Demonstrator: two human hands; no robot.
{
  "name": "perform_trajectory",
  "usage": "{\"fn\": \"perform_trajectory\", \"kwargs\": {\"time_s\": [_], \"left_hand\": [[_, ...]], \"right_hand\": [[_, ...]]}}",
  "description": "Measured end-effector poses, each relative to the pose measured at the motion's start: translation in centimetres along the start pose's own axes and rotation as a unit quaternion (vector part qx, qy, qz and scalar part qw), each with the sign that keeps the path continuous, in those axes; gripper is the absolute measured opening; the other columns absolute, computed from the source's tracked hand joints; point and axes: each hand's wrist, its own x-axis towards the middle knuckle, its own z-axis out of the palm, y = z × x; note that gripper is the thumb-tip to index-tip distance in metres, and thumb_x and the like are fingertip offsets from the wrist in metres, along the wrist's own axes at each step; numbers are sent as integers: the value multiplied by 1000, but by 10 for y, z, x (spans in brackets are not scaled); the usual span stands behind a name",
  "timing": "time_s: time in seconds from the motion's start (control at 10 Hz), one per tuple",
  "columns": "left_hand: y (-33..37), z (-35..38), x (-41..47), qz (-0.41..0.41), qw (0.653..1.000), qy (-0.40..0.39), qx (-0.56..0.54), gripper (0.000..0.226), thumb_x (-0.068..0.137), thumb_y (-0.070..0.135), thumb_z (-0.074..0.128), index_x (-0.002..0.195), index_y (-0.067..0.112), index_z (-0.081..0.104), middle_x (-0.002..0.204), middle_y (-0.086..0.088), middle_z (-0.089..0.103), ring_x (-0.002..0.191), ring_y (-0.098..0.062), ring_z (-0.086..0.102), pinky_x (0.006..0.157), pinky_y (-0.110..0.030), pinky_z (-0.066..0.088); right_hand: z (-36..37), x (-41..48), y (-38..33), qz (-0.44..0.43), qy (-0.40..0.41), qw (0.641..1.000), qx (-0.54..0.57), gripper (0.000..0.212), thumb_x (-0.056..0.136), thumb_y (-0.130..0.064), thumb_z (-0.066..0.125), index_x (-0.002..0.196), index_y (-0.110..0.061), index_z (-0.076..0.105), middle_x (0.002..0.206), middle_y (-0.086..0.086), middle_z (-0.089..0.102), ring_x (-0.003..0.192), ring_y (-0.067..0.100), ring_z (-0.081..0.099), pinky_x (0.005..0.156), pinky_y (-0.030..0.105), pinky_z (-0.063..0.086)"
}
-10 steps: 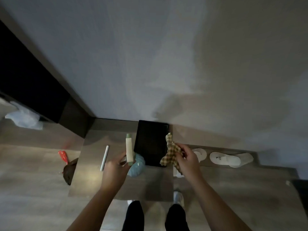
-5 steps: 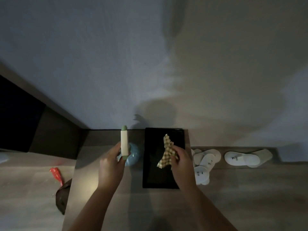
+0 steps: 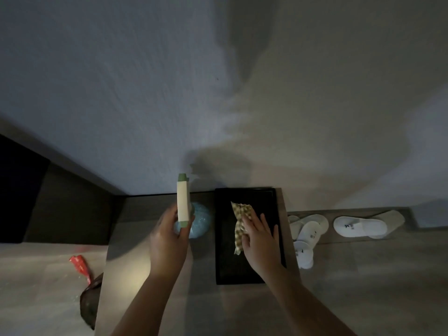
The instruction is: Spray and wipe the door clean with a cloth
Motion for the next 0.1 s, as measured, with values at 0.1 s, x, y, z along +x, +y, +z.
{"fn": "perform_trajectory", "kwargs": {"time_s": [0.1], "left_hand": [[6,-1,-5,-25,1000,-6,-6,42,86,19,67,126,20,54,115,3,62,106,-14,60,85,-35,53]], "right_hand": [[-18,-10,-6,-7,-19,999,32,59,99,-29,40,152,-33,17,161,-9,5,149,17,-1,119,47,8]]}}
